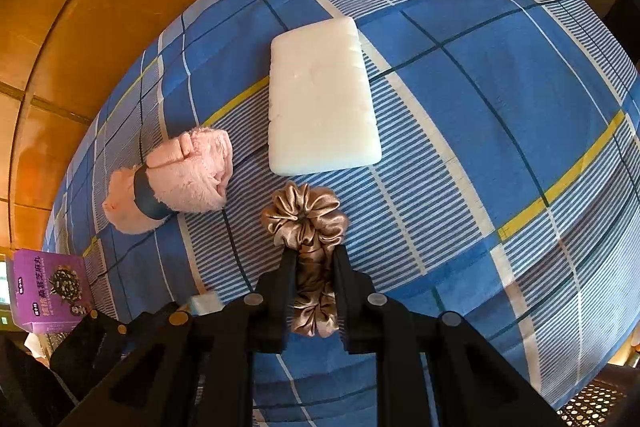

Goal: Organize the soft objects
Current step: 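Grasp the brown satin scrunchie with the right gripper while the left grasps the blue Tempo tissue pack, then lift the Tempo tissue pack with the left gripper toward the gold tray while the right holds the scrunchie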

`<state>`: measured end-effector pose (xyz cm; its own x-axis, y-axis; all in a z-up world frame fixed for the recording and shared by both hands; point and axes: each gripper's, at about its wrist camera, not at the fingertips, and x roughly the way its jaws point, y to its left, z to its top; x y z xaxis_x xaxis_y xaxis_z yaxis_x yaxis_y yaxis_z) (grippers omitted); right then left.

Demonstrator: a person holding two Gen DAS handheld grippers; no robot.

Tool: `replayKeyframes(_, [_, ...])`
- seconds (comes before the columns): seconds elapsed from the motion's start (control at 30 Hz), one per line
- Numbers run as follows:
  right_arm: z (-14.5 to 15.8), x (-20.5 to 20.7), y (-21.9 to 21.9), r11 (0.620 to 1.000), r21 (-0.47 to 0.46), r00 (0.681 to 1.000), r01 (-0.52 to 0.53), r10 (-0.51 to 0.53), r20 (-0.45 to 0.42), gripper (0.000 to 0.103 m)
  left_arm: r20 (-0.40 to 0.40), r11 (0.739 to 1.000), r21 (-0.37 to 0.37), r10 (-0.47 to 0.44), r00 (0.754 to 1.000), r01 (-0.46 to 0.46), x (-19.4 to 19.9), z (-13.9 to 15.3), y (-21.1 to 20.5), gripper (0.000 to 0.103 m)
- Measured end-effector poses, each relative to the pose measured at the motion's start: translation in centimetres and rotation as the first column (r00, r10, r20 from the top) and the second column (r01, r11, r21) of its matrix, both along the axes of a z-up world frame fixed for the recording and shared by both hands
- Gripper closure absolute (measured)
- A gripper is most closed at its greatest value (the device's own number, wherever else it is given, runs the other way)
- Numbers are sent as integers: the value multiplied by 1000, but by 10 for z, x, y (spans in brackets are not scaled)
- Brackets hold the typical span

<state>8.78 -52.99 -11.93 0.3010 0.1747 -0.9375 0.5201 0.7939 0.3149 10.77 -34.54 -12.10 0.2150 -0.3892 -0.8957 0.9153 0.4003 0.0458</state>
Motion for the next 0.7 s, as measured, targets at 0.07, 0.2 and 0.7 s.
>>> replayKeyframes(0.07, [0,1,1,1000,-5,1000,-2,2,-2,87,-34,998,-15,58,998,-58,11,9,4,46])
replayKeyframes(0.2, [-1,1,2,1000,-9,1000,-3,3,-5,87,-71,974,-58,217,974,-221,45,41,9,46])
replayKeyframes(0.7, [-3,2,1,1000,-5,1000,-5,5,-5,87,92,608,-268,788,608,-747,203,198,178,46])
